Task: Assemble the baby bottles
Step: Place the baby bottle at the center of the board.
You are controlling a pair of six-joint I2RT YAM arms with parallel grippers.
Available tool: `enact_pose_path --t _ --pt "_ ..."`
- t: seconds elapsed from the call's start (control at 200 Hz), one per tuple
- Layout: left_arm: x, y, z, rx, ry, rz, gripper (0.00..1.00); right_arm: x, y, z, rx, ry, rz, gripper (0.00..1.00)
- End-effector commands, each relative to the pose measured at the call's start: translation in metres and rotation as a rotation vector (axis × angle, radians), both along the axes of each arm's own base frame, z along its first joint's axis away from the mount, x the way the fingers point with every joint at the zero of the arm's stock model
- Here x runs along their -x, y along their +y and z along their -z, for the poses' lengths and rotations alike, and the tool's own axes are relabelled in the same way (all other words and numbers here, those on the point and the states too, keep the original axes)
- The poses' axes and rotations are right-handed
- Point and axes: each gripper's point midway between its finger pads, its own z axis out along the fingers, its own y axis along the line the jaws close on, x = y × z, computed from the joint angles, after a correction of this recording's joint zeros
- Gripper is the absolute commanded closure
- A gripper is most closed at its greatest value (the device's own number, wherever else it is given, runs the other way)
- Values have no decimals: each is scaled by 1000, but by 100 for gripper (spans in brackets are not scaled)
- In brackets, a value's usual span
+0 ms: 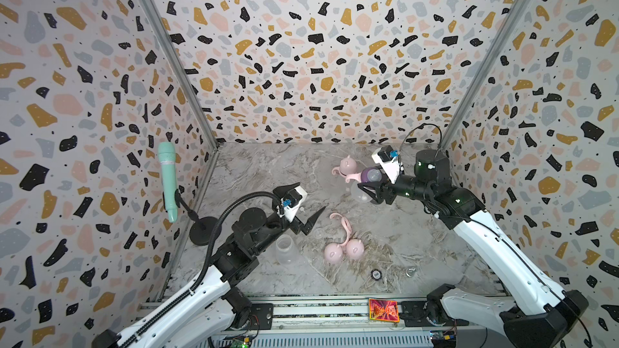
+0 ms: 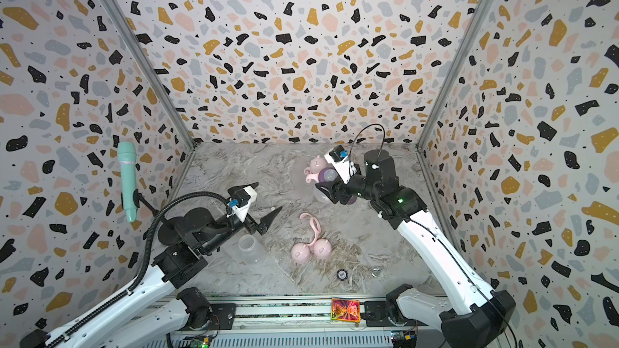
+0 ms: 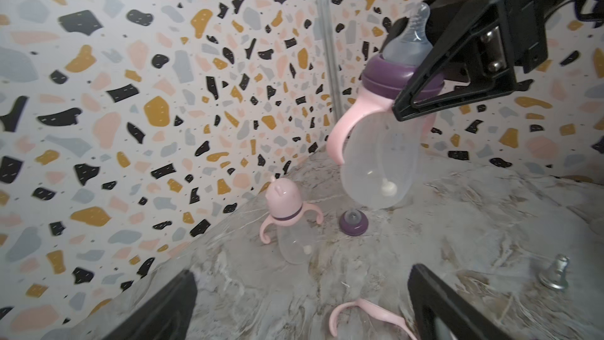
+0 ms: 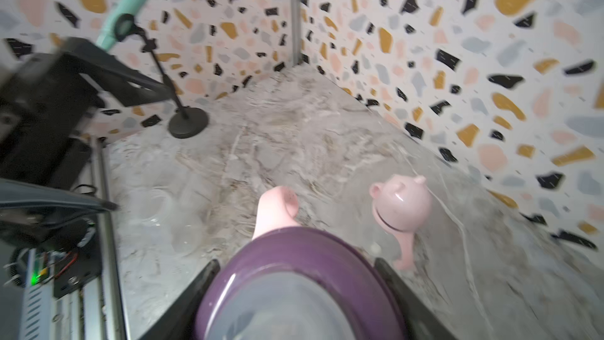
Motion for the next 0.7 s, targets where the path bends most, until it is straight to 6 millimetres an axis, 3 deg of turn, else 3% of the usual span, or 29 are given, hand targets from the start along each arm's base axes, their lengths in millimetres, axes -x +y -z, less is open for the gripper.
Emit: enact_pose_path --t 0.0,0.17,0.315,0.476,0.696 --pt "-13 34 -17 112 -24 -194 0 -33 -37 0 -25 31 210 82" --pt "-12 48 -16 153 -19 -251 0 -85 -94 43 -39 155 453 87" --pt "-11 53 -12 132 -11 -273 0 -114 -134 80 -58 238 586 88" --pt "-12 58 -6 111 2 -303 0 -141 -153 109 -45 269 642 88" --pt "-11 60 0 83 13 -306 0 -171 -154 140 -8 291 641 88"
